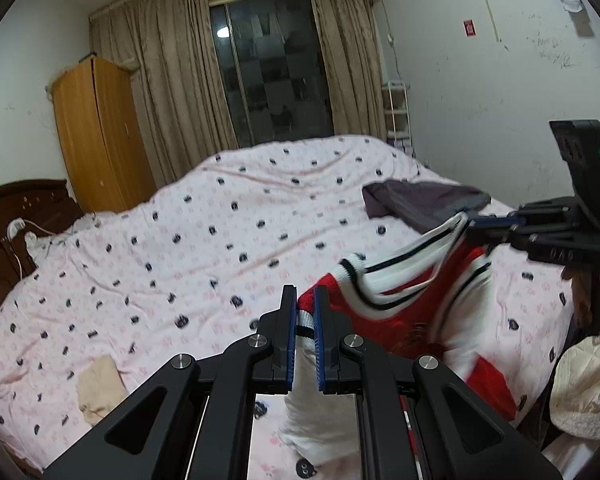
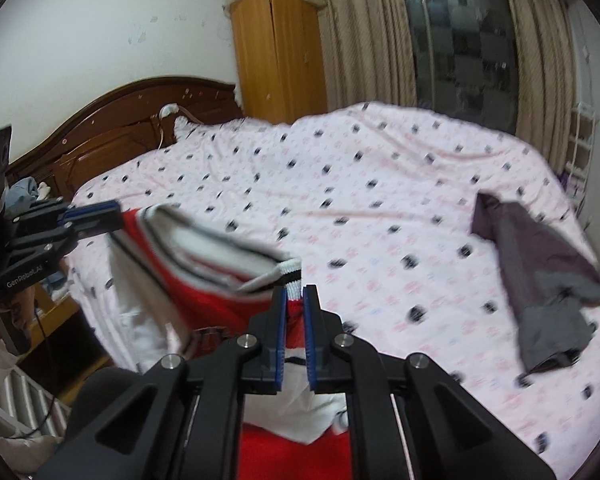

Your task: Fold clothes

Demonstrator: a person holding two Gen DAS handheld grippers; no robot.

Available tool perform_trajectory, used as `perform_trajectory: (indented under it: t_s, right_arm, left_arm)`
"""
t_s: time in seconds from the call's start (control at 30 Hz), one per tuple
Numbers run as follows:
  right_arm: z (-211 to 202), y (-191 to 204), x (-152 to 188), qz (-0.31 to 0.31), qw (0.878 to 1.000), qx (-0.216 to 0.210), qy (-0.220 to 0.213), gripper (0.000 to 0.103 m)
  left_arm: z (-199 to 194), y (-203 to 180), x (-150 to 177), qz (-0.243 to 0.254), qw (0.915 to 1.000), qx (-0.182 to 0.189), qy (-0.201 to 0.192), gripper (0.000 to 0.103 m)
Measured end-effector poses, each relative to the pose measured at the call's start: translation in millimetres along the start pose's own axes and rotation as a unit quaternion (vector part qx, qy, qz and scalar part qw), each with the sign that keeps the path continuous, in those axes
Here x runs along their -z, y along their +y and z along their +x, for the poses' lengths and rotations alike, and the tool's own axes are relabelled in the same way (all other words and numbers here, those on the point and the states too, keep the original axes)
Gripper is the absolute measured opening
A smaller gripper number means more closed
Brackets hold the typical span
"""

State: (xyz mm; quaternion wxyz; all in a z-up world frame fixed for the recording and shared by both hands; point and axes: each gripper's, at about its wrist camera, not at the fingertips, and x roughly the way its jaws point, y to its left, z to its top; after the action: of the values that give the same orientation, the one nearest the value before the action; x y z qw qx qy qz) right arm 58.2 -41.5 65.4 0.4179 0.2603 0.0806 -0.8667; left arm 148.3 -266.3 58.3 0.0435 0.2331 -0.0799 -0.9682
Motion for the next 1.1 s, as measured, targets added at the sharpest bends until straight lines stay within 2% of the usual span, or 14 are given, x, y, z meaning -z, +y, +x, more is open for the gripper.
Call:
perform_trajectory:
  t_s: [0.13, 0.23, 0.3, 0.4, 0.47, 0.53, 0.6, 0.63, 0.73, 0.9, 1.1]
  right_arm:
    - [-34.1, -13.1, -15.1, -0.010, 0.999, 0.019, -0.039, 0.008]
    - [-52.8, -16.7, -23.0, -0.017, 0.998, 0.032, -0.055, 0.008]
    - [-61.3, -19.6, -27.0, -0.020, 0.997, 0.038, -0.060, 0.008]
    - [-50.8, -26.3, -25.3, -0.021, 0.998, 0.035, -0.037, 0.008]
    - [-39.1, -31.3, -21.0, -0.025, 0.999, 0.033, -0.019, 0.008]
    - [-30.9, -34.1, -17.4, -0.023, 0.999, 0.028, -0.009, 0.008]
    - [-23.7, -36.9, -14.1, -0.019, 1.000, 0.024, 0.000, 0.008]
    - [-22.5, -37.6, -13.0, -0.016, 1.000, 0.022, 0.001, 0.008]
    - [-23.1, -37.4, -10.9, -0.018, 1.000, 0.018, 0.000, 0.008]
    - [-24.9, -34.3, -9.8, -0.025, 1.000, 0.015, 0.001, 0.008]
    - [-26.9, -34.7, -9.6, -0.025, 1.000, 0.014, 0.002, 0.008]
  left_arm:
    - [-22.3, 2.2, -20.1, 0.001, 0.9992, -0.017, -0.037, 0.007]
    - [-29.2, 1.3, -31.5, 0.001, 0.9988, -0.008, -0.049, 0.007]
    - [-18.3, -5.5, -30.2, 0.008, 0.9996, 0.005, -0.027, 0.007]
    - [-2.3, -24.2, -16.2, 0.027, 0.9974, 0.063, 0.022, 0.007]
    - [0.7, -45.1, -2.6, 0.055, 0.9958, 0.068, 0.029, 0.008]
    - [3.8, -66.0, 11.0, 0.083, 0.9932, 0.073, 0.036, 0.020]
    - [7.2, -88.8, 25.8, 0.102, 0.9914, 0.073, 0.037, 0.059]
    - [9.0, -101.0, 33.7, 0.108, 0.9910, 0.071, 0.035, 0.063]
    - [16.8, -135.2, 53.5, 0.125, 0.9873, 0.091, 0.036, 0.065]
    - [39.5, -182.1, 74.5, 0.152, 0.9837, 0.090, 0.036, 0.065]
    - [65.2, -201.4, 86.1, 0.153, 0.9849, 0.073, 0.038, 0.064]
